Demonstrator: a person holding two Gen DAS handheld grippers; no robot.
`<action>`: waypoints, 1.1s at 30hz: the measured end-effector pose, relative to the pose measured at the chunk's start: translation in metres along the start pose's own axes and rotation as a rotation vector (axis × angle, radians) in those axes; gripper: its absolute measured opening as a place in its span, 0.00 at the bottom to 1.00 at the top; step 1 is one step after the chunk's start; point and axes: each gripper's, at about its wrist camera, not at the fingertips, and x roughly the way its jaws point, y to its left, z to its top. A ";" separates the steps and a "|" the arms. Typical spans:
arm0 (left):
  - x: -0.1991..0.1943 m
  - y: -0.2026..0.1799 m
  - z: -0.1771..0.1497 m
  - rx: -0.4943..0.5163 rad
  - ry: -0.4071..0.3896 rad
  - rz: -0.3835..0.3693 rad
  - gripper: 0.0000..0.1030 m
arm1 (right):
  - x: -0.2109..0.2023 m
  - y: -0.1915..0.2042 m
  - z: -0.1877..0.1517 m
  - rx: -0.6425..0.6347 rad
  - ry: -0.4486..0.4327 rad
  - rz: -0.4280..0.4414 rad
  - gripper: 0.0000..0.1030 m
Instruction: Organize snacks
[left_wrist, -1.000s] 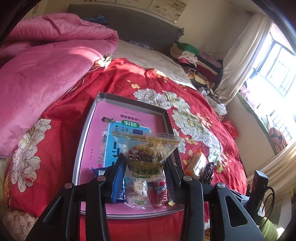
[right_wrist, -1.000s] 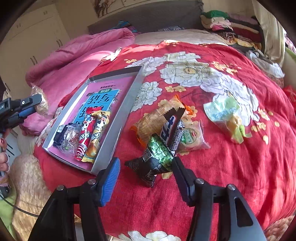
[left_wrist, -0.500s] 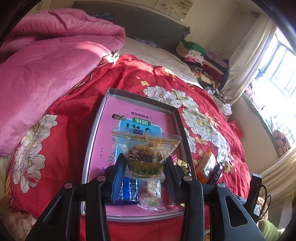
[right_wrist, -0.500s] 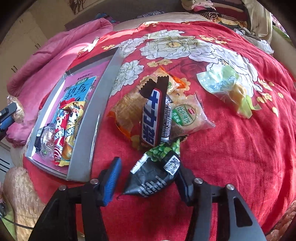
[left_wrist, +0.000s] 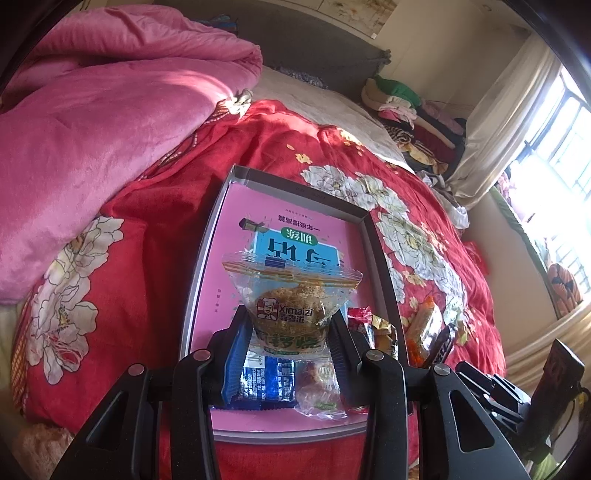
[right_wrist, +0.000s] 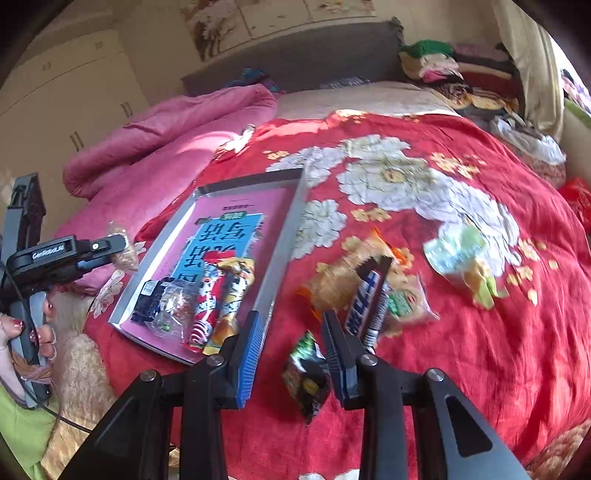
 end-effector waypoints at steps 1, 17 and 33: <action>0.001 0.000 -0.001 0.001 0.003 -0.001 0.41 | 0.007 0.005 0.001 -0.017 0.015 -0.005 0.32; 0.005 -0.004 -0.003 0.018 0.018 -0.018 0.41 | 0.020 -0.050 -0.031 0.231 0.180 -0.105 0.56; 0.011 -0.001 -0.003 0.045 0.062 0.006 0.41 | 0.061 -0.012 -0.039 -0.184 0.270 -0.140 0.59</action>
